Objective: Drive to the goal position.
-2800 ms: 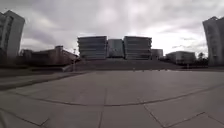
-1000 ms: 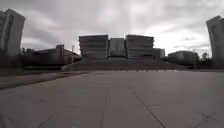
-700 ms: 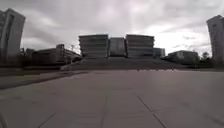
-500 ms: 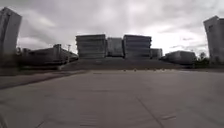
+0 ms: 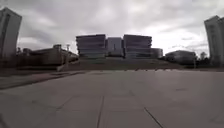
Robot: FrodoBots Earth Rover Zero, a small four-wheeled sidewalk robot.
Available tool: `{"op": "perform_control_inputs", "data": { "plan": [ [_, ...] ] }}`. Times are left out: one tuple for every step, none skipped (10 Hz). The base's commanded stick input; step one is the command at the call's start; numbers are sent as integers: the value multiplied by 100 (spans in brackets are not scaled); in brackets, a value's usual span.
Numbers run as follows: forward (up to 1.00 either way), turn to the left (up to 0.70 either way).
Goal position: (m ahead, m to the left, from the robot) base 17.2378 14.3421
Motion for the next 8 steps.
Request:
{"op": "perform_control_inputs", "data": {
  "plan": [
    [100, 12],
    [100, 12],
    [100, 11],
    [100, 11],
    [100, 11],
    [100, 11],
    [100, 11],
    [100, 11]
  ]
}}
